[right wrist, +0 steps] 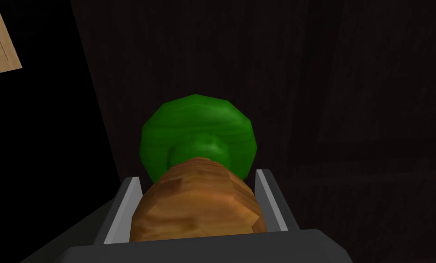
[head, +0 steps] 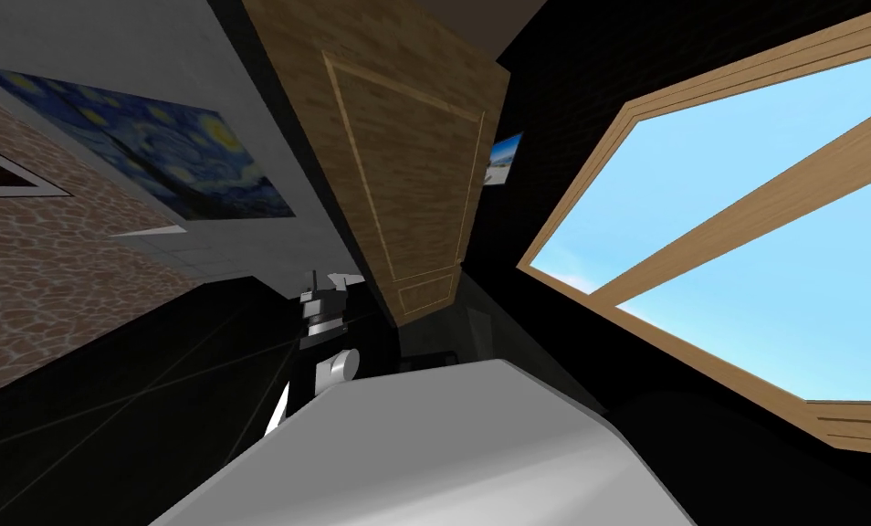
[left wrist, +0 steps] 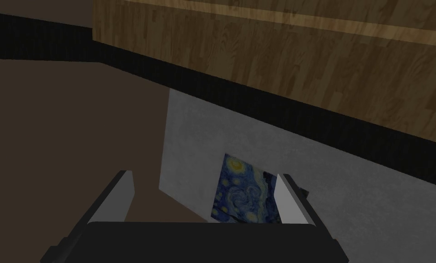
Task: Push the door open
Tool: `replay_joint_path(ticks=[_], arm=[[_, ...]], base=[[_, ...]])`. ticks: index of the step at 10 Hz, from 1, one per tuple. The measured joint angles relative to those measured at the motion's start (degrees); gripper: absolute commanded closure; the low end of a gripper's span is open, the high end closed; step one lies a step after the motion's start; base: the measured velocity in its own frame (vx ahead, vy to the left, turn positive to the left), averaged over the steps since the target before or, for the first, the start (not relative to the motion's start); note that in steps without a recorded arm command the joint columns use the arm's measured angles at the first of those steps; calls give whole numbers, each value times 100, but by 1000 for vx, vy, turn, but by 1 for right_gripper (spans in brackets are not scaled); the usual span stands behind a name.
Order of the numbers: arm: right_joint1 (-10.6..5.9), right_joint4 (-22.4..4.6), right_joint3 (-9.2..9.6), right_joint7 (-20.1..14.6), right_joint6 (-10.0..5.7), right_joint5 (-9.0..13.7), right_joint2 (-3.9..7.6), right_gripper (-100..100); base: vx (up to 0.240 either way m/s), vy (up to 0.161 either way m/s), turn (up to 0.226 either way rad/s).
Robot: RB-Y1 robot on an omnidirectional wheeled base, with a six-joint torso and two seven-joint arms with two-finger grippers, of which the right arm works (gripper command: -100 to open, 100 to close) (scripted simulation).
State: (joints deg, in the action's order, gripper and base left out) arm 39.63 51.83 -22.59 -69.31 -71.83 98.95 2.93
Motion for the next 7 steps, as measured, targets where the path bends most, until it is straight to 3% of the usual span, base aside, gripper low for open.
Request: replay_joint_path(ticks=[4, 7], arm=[[8, -118, -123, -4, -66, 281, -51, 100], [38, -131, -175, 8, -119, 411, -90, 100]], base=[[-13, -234, -54], [-31, -132, -45]])
